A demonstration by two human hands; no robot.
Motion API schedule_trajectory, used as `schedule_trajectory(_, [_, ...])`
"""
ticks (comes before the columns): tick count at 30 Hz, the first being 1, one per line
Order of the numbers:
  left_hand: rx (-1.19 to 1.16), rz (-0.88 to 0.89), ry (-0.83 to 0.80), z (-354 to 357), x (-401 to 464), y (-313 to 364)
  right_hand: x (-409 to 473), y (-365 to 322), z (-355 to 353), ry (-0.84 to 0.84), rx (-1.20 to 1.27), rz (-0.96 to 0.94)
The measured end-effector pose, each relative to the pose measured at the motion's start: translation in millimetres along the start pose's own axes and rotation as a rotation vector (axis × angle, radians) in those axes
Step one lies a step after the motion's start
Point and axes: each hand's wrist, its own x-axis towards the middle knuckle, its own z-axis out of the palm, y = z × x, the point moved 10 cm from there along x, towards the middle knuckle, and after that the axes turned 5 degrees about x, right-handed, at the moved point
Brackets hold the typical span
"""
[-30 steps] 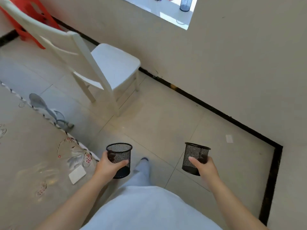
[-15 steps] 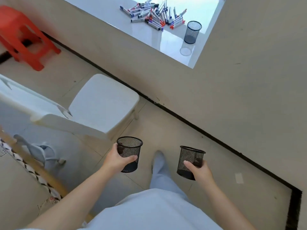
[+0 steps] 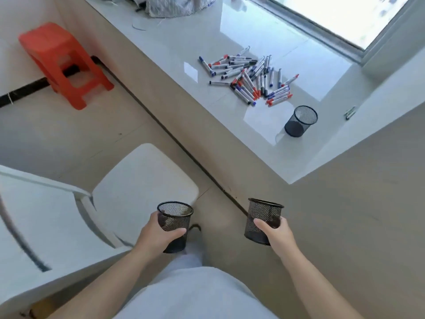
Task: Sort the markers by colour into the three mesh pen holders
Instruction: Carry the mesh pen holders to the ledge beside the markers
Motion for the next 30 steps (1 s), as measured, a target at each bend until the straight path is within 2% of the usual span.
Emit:
schedule_trajectory(7, [0.1, 0.115, -0.094, 8.6, 99.2, 118.8, 74.4, -67.5, 8.4, 0.078, 0.11, 0.021])
schedule_trajectory(15, [0.191, 0.247, -0.132, 47.4, 159.6, 257.3, 139.9, -116.8, -24.5, 0.158, 0.223, 0.059])
schedule_trajectory(22, [0.151, 0.349, -0.154, 90.7, 176.1, 336.1, 182.4, -147.7, -51.7, 0.185, 0.276, -0.011])
schedule_trajectory(30, [0.259, 0.435, -0.189, 115.7, 206.1, 409.8, 208.8, -152.9, -76.5, 0.271, 0.394, -0.028])
